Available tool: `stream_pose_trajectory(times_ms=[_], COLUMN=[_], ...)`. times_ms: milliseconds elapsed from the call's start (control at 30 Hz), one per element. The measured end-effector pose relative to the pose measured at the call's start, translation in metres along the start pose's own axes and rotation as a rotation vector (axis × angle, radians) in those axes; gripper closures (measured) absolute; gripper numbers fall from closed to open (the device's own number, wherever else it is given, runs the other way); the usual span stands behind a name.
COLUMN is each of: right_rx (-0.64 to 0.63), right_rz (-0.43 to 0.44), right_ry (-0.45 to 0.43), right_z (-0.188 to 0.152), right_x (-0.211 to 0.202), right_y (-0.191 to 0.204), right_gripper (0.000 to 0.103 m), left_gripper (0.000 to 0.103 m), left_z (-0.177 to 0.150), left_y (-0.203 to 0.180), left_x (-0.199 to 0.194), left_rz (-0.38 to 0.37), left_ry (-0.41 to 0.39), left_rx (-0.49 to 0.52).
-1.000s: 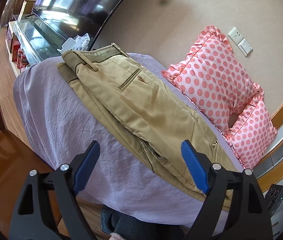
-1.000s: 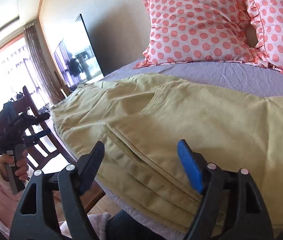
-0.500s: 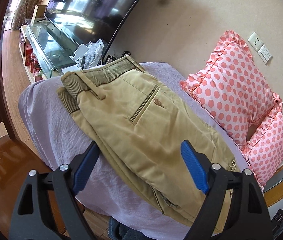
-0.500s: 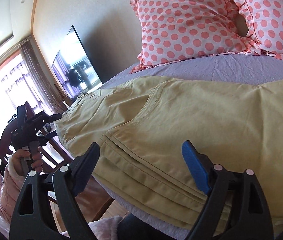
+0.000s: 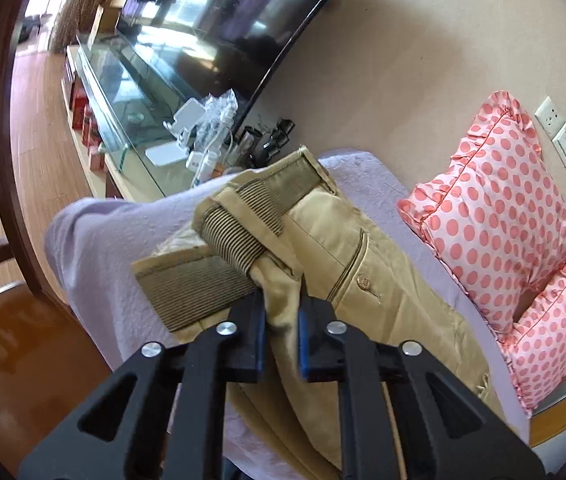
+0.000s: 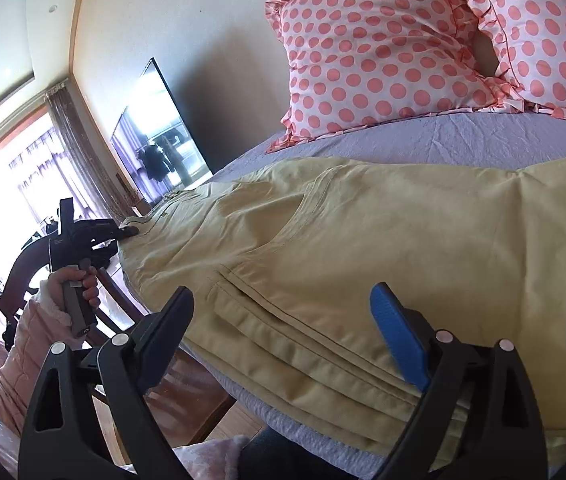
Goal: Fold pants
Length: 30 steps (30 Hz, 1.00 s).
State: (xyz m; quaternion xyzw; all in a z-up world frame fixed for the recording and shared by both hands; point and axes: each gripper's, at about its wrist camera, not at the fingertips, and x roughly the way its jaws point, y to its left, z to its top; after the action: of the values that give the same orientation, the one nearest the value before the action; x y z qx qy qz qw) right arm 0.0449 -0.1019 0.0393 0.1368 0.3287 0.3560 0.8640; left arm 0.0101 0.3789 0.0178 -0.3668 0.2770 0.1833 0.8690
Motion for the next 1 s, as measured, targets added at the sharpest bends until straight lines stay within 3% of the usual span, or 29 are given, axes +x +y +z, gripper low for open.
stream_pose_trajectory(times_ms=[100, 233, 267, 300, 367, 600, 733, 867, 1000], right_rx=[0.017, 0.028, 0.03, 0.034, 0.037, 0.039, 0.038, 0.043, 0.037], right_rz=[0.007, 0.022, 0.019, 0.017, 0.02, 0.021, 0.018, 0.01, -0.002], right_ry=[-0.024, -0.052, -0.053, -0.052, -0.054, -0.062, -0.065, -0.065, -0.066], right_z=[-0.001, -0.002, -0.001, -0.001, -0.002, -0.003, -0.004, -0.003, -0.005], right_x=[-0.009, -0.02, -0.02, -0.02, -0.02, -0.019, -0.021, -0.019, -0.014], right_y=[-0.005, -0.012, -0.014, -0.016, -0.018, -0.016, -0.016, -0.018, -0.017], right_gripper=[0.011, 0.011, 0.011, 0.011, 0.011, 0.011, 0.011, 0.011, 0.011], left_gripper=[0.093, 0.08, 0.071, 0.056, 0.036, 0.036, 0.033, 0.035, 0.035], left_z=[-0.006, -0.018, -0.021, -0.024, -0.028, -0.034, -0.033, -0.027, -0.019], left_y=[0.004, 0.015, 0.013, 0.012, 0.009, -0.002, -0.006, -0.015, -0.023], left_x=[-0.002, -0.022, -0.027, -0.033, -0.042, -0.021, -0.019, -0.031, -0.017], left_rz=[0.026, 0.012, 0.018, 0.034, 0.11, 0.043, 0.06, -0.007, 0.029], left_ry=[0.019, -0.004, -0.012, -0.019, -0.039, 0.067, 0.071, 0.045, 0.057], left_rx=[-0.01, -0.048, -0.042, -0.032, -0.006, 0.031, -0.003, 0.006, 0.043])
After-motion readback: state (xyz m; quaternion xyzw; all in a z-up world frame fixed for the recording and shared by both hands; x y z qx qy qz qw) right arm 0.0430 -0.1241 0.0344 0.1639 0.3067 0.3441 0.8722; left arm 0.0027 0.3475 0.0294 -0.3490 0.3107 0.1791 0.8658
